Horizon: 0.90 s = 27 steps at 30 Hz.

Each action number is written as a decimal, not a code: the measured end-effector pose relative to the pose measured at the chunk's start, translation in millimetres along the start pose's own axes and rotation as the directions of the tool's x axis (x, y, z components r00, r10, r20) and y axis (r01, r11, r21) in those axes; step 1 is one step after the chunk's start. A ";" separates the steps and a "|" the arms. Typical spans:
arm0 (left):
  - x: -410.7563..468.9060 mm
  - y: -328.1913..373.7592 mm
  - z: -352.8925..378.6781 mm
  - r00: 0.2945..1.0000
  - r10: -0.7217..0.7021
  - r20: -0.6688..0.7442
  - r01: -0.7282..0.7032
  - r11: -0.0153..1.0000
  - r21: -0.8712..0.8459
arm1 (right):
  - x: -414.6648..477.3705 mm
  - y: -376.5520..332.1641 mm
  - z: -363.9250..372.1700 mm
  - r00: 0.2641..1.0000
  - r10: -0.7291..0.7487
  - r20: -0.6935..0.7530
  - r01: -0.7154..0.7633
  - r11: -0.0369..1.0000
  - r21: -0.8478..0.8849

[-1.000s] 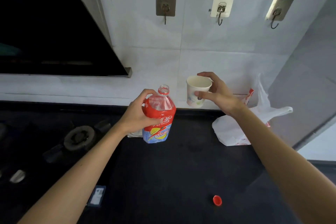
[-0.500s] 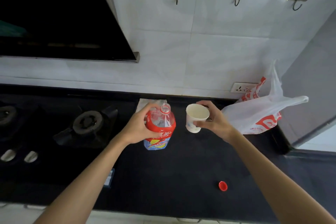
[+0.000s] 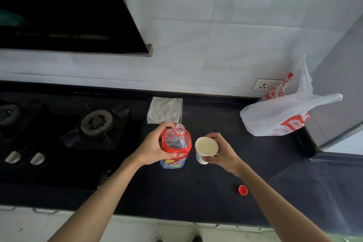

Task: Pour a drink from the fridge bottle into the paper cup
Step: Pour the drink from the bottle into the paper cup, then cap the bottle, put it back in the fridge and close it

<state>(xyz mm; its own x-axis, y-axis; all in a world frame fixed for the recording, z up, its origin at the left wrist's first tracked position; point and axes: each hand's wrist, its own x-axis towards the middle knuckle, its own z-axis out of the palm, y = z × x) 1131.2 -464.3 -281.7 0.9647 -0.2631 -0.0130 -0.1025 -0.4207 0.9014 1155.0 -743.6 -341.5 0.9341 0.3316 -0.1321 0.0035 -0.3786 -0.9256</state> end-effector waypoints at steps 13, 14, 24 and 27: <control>-18.0 -23.6 20.2 0.999 -0.035 0.020 0.035 0.999 -0.025 | -10.8 35.3 23.1 0.995 0.080 -0.062 -0.084 0.995 -0.059; -18.4 -25.1 21.6 0.999 -0.036 0.023 0.037 0.999 -0.025 | -11.1 37.4 24.6 0.995 0.085 -0.060 -0.089 0.994 -0.063; -23.0 -36.9 31.3 0.999 -0.040 0.016 0.040 0.998 -0.038 | -14.0 55.0 31.7 0.992 0.093 -0.089 -0.102 0.990 -0.102; -25.1 -42.9 32.3 0.999 -0.051 0.011 0.051 0.997 -0.049 | -14.2 55.3 31.3 0.993 0.087 -0.080 -0.096 0.989 -0.116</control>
<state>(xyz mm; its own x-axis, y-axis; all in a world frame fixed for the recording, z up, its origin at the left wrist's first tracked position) 1103.5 -467.6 -334.0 0.9660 -0.2505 -0.0633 -0.0410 -0.3904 0.9197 1130.7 -742.2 -401.9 0.9565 0.2267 -0.1835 -0.0450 -0.5068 -0.8609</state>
